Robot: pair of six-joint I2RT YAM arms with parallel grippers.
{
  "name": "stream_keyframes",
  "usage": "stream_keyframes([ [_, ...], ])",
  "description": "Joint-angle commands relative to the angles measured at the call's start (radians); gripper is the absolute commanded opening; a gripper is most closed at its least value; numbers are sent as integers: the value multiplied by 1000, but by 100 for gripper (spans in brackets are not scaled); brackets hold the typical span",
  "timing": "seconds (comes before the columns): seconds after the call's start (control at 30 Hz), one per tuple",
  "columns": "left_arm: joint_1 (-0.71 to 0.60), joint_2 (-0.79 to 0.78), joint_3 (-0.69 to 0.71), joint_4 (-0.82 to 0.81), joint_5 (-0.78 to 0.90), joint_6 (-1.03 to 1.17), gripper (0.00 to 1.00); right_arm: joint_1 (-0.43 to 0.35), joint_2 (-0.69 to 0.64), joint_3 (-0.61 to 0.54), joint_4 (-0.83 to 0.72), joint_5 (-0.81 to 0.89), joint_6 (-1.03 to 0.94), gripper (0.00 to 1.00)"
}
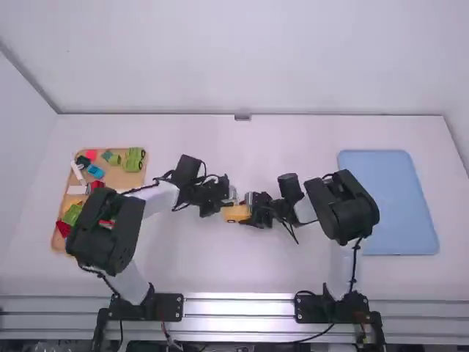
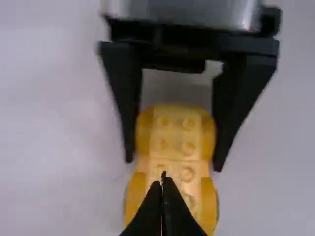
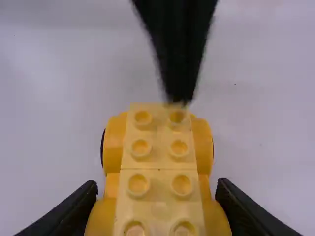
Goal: Assemble lego blocks to make yellow taxi
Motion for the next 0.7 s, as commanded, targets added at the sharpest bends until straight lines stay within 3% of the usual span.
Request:
stream_keyframes([
  [0.0, 26, -136, 48, 8, -46, -133, 33, 2, 17, -13, -6, 33, -15, 64],
  [0.03, 29, -156, 49, 8, -58, -139, 98, 2, 17, -13, -5, 33, -16, 67],
  [0.07, 31, -178, 49, 10, -74, -145, 99, 2, 17, -11, -5, 32, -15, 72],
  [0.17, 37, -262, 48, -5, -163, -161, 99, 0, 13, 5, -5, 23, 37, 97],
  [0.33, 28, -348, 48, -94, -243, -196, 99, -14, -85, 35, -18, 14, 220, 98],
  [0.4, 28, -360, 48, -134, -243, -187, 99, -23, -154, 31, -60, 26, 211, 98],
  [0.57, 36, -368, 48, -125, -300, -301, 99, -41, -457, 41, -366, 197, 60, 98],
  [0.67, 32, -368, 48, -97, -370, -409, 99, -46, -574, 60, -400, 203, 71, 98],
])
